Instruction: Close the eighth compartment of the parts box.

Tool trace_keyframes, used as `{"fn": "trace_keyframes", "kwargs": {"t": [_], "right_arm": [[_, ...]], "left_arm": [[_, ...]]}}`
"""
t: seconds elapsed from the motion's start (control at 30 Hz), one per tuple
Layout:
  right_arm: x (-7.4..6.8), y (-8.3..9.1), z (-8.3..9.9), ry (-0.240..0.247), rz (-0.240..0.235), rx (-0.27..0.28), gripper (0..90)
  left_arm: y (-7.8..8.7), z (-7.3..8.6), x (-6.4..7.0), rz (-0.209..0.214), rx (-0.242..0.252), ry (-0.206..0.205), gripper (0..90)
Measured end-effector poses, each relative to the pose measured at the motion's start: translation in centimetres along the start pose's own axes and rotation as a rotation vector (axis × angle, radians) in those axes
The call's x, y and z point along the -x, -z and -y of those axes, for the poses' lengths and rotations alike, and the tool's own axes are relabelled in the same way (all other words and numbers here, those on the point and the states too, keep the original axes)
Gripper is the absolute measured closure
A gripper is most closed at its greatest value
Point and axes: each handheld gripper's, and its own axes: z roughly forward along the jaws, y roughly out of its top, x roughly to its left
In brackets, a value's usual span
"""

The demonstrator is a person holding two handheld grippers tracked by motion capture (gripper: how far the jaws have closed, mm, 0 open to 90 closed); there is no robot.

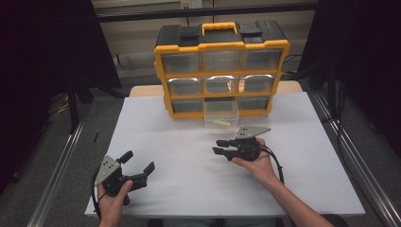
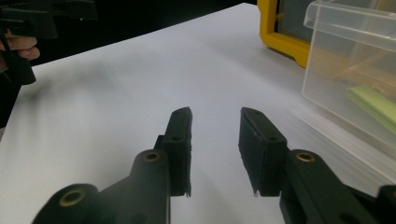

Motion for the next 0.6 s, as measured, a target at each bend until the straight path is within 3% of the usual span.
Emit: {"fn": "trace_keyframes", "kwargs": {"t": [0.17,0.2,0.4,0.6], "right_arm": [[0.2,0.1,-0.1,0.0,-0.012,0.013,76.3],[0.2,0.2,-0.1,0.004,-0.01,0.013,77.8],[0.3,0.0,-0.3,0.008,-0.026,0.007,89.3],[0.8,-0.2,-1.1,0.006,-0.018,0.035,90.0]], "left_arm": [[0.0,0.0,0.1,0.003,0.017,0.018,4.3],[0.1,-0.1,0.0,0.003,-0.003,-0.011,4.3],[0.1,-0.1,0.0,0.006,-0.009,-0.021,4.3],[0.1,-0.1,0.0,0.003,-0.004,-0.011,4.2]]}}
